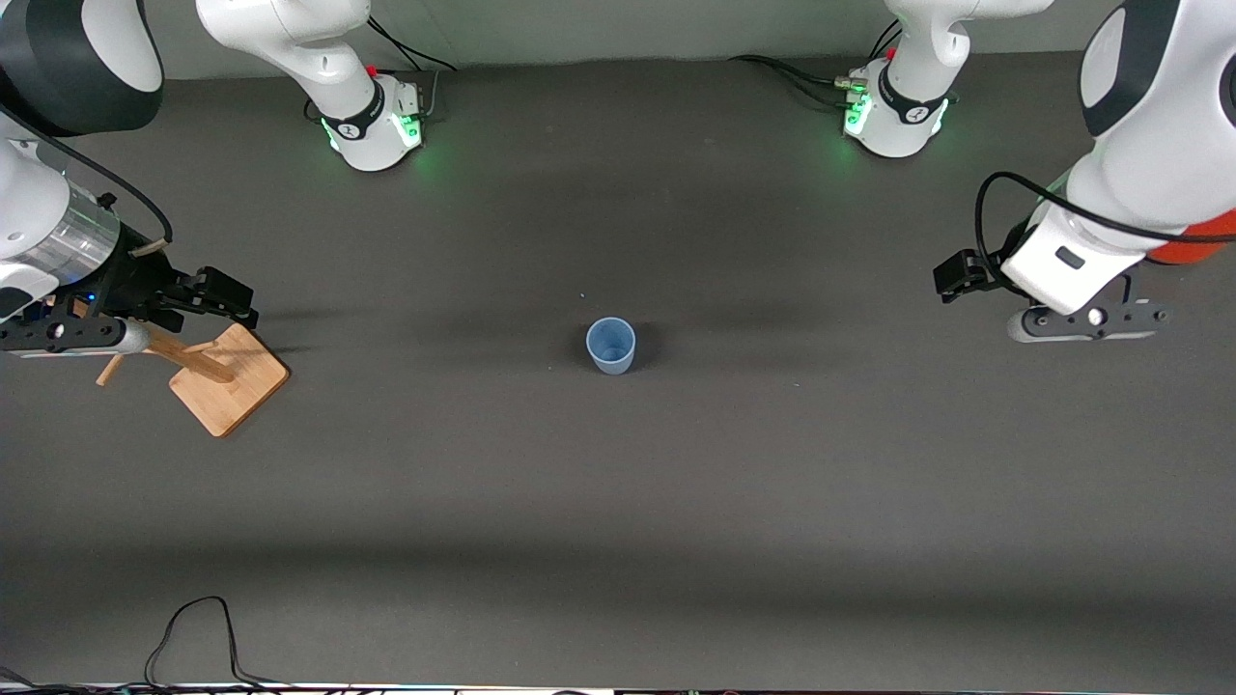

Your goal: Rotate and upright cup with both arms

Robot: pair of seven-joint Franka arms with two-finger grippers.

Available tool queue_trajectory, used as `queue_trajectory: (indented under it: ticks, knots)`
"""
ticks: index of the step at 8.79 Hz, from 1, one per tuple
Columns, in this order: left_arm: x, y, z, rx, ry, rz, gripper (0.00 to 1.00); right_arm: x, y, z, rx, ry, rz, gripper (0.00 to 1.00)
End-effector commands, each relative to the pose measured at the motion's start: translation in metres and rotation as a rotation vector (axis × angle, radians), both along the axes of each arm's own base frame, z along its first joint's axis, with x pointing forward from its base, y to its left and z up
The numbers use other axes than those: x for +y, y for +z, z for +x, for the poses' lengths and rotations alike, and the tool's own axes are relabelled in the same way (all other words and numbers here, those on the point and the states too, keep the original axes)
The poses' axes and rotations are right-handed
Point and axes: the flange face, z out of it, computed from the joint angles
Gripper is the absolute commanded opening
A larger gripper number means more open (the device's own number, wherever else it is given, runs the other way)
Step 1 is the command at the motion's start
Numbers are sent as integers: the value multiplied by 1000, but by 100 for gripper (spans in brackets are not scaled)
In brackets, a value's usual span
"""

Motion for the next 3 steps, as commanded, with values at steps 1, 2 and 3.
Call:
queue_trajectory:
  ticks: [1, 2, 3]
  knots:
    - [3, 1, -23, -37, 45, -2, 100, 0, 6, 2, -14, 20, 15, 100]
    - [5, -4, -39, -90, 47, -5, 100, 1, 6, 2, -14, 21, 15, 100]
    - [6, -8, -53, -117, 48, -3, 100, 0, 6, 2, -14, 20, 15, 100]
